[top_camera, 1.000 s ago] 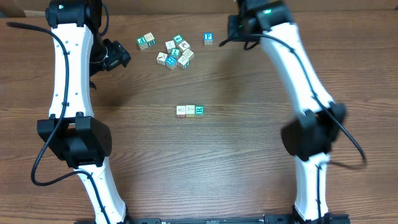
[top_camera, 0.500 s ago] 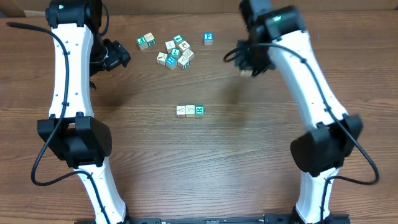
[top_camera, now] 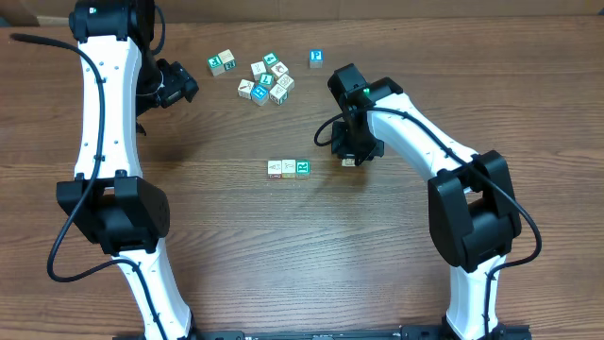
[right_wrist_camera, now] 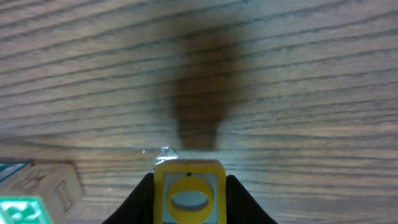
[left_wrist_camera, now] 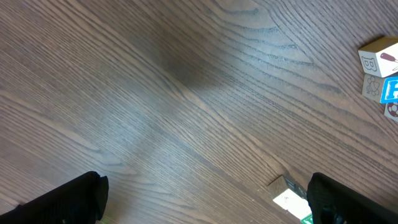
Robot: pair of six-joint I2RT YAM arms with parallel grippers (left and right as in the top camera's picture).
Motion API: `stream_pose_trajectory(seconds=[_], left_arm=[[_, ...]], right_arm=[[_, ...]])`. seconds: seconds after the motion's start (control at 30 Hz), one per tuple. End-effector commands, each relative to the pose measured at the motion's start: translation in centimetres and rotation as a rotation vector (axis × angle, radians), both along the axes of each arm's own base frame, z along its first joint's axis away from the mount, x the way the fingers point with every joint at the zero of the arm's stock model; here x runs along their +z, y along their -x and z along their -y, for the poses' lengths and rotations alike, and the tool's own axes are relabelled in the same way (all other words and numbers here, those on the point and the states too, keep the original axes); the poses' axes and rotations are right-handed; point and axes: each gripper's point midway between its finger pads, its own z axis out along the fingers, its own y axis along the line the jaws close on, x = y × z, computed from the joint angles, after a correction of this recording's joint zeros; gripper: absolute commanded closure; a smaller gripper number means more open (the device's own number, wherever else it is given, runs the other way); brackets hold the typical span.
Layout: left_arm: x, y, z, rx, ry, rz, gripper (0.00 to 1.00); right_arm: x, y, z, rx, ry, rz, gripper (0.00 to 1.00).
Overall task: Form a horizontal line
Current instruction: 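Carry the yellow block toward the right end of the row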
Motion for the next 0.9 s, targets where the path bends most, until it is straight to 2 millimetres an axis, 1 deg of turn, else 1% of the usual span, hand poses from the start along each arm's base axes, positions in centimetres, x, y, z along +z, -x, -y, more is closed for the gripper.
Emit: stream_pose_trajectory(seconds=[0.0, 0.07, 0.1, 0.17, 0.2, 0.27, 0.3, 0.4, 0.47, 0.6, 0.7, 0.77, 0.87], left_arm=[[-0.3, 0.0, 0.3, -0.016, 0.001, -0.010, 0.00], [-0.3, 0.0, 0.3, -0.016, 0.001, -0.010, 0.00], [-0.3, 0.0, 0.3, -0.016, 0.001, -0.010, 0.00], [-0.3, 0.0, 0.3, -0.016, 0.001, -0.010, 0.00], [-0.3, 0.0, 0.3, -0.016, 0.001, -0.010, 0.00], [-0.3, 0.0, 0.3, -0.016, 0.001, -0.010, 0.01], [-0.3, 0.0, 0.3, -0.016, 0.001, -0.010, 0.00], [-0.3, 0.0, 0.3, -0.016, 0.001, -0.010, 0.01], [-0.3, 0.0, 0.3, -0.016, 0.001, -0.010, 0.00], [-0.3, 0.0, 0.3, -0.016, 0.001, -0.010, 0.00], [-0.3, 0.0, 0.3, -0.016, 0.001, -0.010, 0.00], [-0.3, 0.0, 0.3, -0.016, 0.001, -0.010, 0.00], [-0.3, 0.0, 0.3, -0.016, 0.001, -0.010, 0.00]], right_arm=[[-0.4, 0.1, 0.3, -0.017, 0.001, -0.002, 0.69], [-0.4, 0.1, 0.3, -0.017, 0.000, 0.000, 0.63], [-0.4, 0.1, 0.3, -0.017, 0.000, -0.001, 0.57], [-0.4, 0.2, 0.3, -0.017, 0.003, -0.005, 0.39], [-0.4, 0.2, 0.3, -0.017, 0.004, -0.007, 0.34], [-0.4, 0.3, 0.4, -0.017, 0.006, -0.011, 0.27], [-0.4, 0.4, 0.4, -0.017, 0.007, -0.014, 0.27], [-0.4, 0.7, 0.4, -0.017, 0.005, -0.028, 0.27], [-0.4, 1.3, 0.2, -0.015, -0.009, -0.054, 0.29], [-0.4, 2.1, 0.1, -0.017, -0.019, -0.090, 0.36], [-0.5, 2.3, 0.1, -0.063, -0.017, -0.099, 0.41], [-0.5, 2.3, 0.1, -0.063, -0.018, -0.099, 0.47], [-0.5, 2.3, 0.1, -0.062, -0.019, -0.100, 0.52]])
